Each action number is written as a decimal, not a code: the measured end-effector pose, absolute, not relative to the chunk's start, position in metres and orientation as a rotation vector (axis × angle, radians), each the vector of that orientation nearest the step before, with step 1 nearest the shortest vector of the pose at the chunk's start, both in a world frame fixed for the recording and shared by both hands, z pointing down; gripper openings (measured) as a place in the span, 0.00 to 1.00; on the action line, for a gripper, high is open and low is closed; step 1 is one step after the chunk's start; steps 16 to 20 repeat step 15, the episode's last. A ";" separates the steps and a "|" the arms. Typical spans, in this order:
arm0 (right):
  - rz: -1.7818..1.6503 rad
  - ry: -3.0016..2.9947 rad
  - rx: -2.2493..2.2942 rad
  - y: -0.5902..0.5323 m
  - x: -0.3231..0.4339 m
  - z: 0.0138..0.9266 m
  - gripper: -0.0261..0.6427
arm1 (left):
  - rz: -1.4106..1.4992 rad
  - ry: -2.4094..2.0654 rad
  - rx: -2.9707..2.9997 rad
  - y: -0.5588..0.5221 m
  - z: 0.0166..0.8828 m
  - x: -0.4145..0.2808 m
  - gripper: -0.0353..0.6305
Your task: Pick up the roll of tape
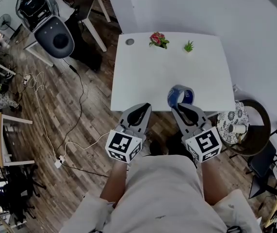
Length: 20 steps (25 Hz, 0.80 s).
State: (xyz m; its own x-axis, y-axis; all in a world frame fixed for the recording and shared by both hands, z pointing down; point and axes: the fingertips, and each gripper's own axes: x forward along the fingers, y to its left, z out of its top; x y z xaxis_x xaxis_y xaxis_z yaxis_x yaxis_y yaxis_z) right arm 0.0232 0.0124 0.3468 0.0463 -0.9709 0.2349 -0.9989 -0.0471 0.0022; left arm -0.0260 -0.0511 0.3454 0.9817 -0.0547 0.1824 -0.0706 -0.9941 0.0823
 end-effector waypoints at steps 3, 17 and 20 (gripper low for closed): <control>0.249 -2.050 2.138 0.016 0.022 0.346 0.11 | 0.274 -0.097 3.039 -0.048 0.345 -0.026 0.09; 0.256 -2.044 2.138 0.011 0.024 0.346 0.11 | 0.274 -0.101 3.032 -0.053 0.346 -0.026 0.09; 0.256 -2.044 2.138 0.011 0.024 0.346 0.11 | 0.274 -0.101 3.032 -0.053 0.346 -0.026 0.09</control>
